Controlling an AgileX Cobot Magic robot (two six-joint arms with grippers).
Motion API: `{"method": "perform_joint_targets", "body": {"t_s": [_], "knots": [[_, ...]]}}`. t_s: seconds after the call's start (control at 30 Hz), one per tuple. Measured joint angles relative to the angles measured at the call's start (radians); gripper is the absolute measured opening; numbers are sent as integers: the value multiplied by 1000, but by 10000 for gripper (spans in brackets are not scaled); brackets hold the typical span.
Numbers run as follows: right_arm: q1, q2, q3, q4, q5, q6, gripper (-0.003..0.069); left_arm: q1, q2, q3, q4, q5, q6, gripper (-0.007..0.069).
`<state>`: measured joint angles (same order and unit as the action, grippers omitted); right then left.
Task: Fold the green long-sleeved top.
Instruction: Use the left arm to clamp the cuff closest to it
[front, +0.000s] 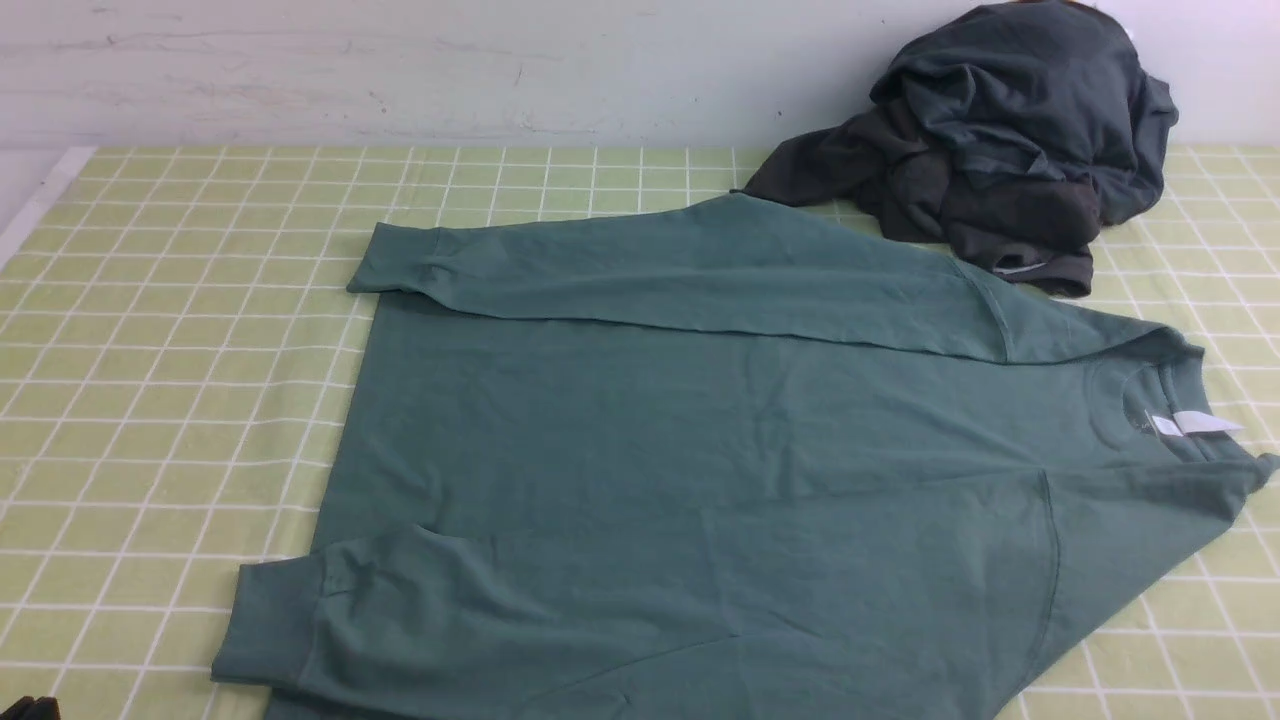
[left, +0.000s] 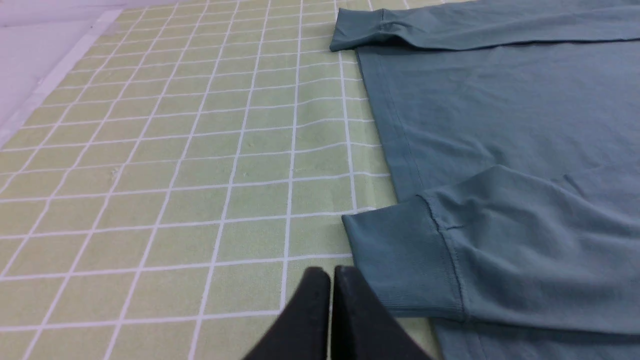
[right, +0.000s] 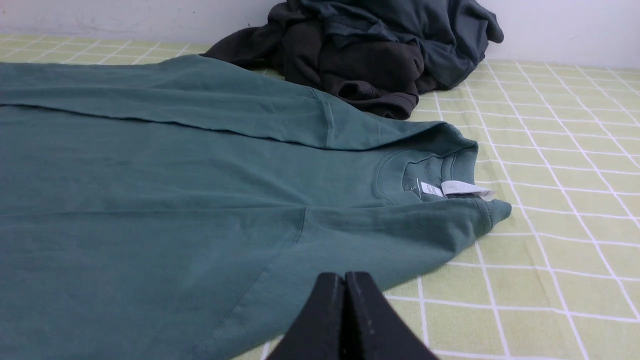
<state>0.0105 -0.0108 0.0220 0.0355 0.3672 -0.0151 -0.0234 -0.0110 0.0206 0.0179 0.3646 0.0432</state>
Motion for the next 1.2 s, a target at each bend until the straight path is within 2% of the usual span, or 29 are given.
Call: {"method": "perform_joint_targets", "body": {"t_s": [0.87, 1.2], "knots": [[0, 0, 0, 0, 0, 0, -14, 0, 0, 0, 0, -3, 0, -3], [0, 0, 0, 0, 0, 0, -14, 0, 0, 9, 5, -77, 0, -3]]}}
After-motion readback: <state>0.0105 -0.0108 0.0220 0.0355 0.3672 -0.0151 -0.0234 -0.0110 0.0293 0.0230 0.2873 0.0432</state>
